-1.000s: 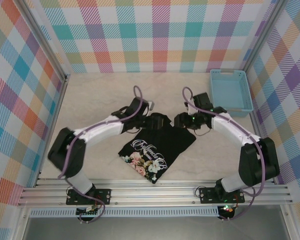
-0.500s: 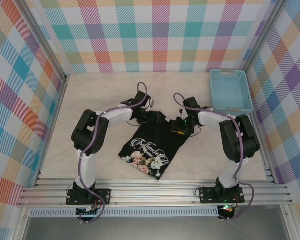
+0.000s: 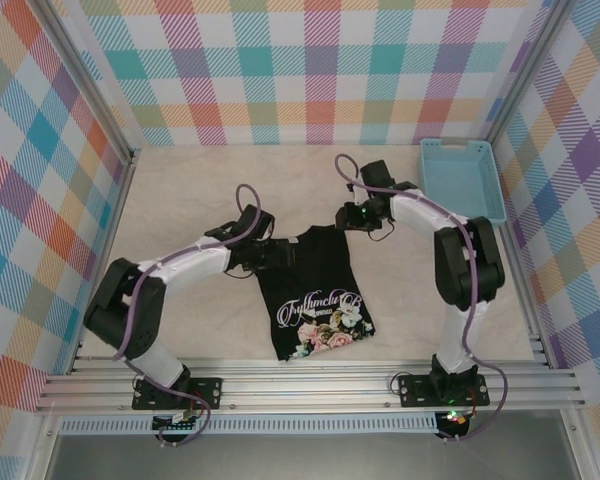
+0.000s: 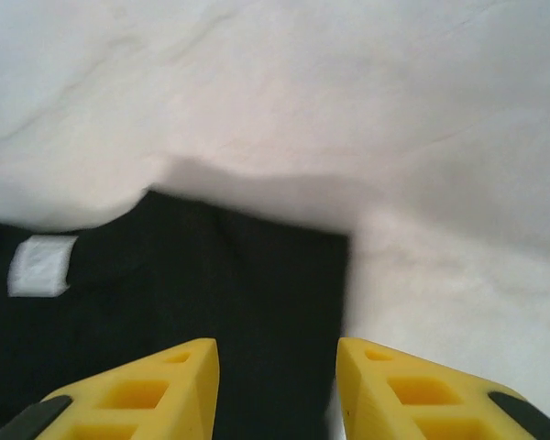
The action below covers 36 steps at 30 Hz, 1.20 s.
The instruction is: Fold the inside-out t-shirt
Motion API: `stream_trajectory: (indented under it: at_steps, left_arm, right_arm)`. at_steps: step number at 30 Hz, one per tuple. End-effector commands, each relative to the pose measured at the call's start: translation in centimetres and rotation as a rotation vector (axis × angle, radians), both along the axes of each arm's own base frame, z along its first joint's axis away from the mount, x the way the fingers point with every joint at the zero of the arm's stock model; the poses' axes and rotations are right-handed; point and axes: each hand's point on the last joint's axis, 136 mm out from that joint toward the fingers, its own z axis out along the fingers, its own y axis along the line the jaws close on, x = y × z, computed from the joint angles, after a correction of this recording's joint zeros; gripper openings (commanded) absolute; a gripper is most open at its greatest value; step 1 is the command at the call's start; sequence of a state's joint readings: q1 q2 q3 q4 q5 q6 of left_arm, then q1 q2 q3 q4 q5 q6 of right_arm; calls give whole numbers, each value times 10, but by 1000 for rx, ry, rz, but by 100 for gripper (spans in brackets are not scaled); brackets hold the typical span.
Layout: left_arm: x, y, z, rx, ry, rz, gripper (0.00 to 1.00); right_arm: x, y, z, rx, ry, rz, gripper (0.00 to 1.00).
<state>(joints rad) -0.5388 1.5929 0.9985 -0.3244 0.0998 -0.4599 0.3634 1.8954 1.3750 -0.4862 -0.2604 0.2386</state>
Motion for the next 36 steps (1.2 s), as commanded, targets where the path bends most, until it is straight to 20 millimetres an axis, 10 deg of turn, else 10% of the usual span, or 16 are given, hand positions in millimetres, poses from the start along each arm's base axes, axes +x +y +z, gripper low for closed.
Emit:
stream_trajectory:
  at_steps: [1,5,13,23,28,36]
  left_arm:
    - [-10,-18,18,-113,3,-45,78]
    - [-49,-32,19,-143,52,-116,77]
    - [-82,-45,-25,-205,175,-183,77]
    - [-113,22,-77,16,318,-77,76]
    - [-104,46,-62,79,272,-33,75]
    - [-46,11,17,-85,28,-47,76]
  right_arm:
    - [-46,36,22,194,47,109,39]
    - [-77,67,18,284,125,153,39]
    - [-57,65,-34,222,251,51,35]
    - [-43,16,-78,33,295,-93,29]
    - [-36,5,-73,-6,261,-118,28]
    - [-27,27,-25,133,150,-36,30]
